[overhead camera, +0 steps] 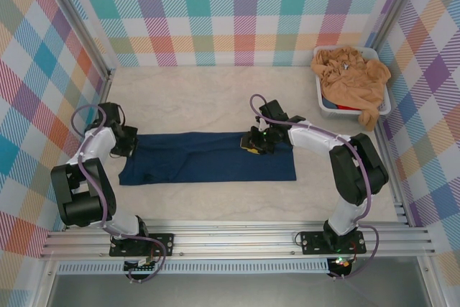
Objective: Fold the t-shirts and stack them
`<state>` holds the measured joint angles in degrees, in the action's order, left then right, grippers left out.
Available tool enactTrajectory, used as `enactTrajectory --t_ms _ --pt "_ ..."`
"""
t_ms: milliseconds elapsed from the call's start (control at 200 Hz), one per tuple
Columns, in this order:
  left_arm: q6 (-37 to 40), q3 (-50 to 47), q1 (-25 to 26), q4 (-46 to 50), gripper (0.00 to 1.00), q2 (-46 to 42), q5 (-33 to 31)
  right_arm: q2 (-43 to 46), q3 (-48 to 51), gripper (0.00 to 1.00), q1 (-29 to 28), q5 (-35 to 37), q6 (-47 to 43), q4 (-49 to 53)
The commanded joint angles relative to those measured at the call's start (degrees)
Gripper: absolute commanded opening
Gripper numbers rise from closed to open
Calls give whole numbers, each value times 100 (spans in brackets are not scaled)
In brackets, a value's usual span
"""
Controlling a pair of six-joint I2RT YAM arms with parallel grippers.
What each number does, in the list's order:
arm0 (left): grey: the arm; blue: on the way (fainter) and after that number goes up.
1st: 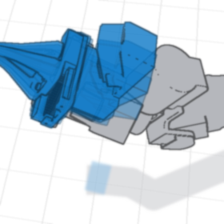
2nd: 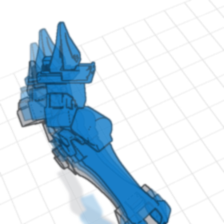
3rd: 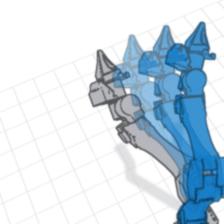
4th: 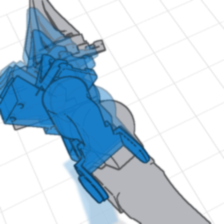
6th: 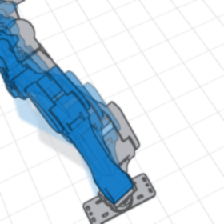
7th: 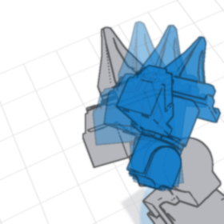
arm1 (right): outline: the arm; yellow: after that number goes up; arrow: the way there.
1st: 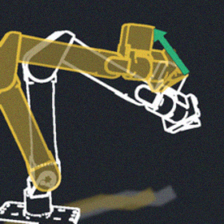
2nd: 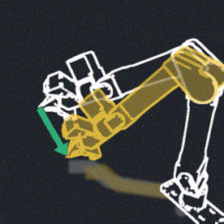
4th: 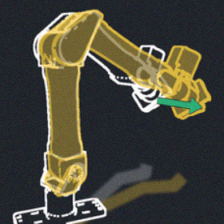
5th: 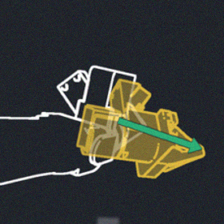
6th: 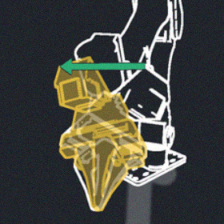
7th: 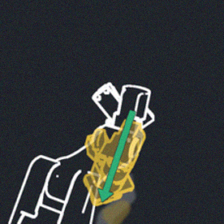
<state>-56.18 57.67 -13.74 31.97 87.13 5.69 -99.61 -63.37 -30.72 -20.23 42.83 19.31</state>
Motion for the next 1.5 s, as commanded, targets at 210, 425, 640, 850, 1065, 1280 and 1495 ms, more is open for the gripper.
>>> enactTrajectory --t_ms 210,425,640,850,1065,1280,1495 --pt "359 206 91 350 0 258 -212 -86 -92 32 48 -103 -81 14" --pt "541 -66 99 490 0 85 -494 -85 -70 32 74 -94 -90 21" --pt "669 -479 109 537 0 -129 -633 -130 -163 32 84 -23 -99 125" --pt "863 -796 112 354 9 -11 -719 -134 -232 32 159 154 -99 356" --pt "1127 -644 189 496 38 -62 -727 83 -152 32 489 397 -129 585" --pt "939 -149 1330 906 38 -1018 -1243 294 -35 34 1030 592 -211 843" --pt "355 -403 2796 465 18 -443 -445 28 -209 33 1472 479 -211 961"
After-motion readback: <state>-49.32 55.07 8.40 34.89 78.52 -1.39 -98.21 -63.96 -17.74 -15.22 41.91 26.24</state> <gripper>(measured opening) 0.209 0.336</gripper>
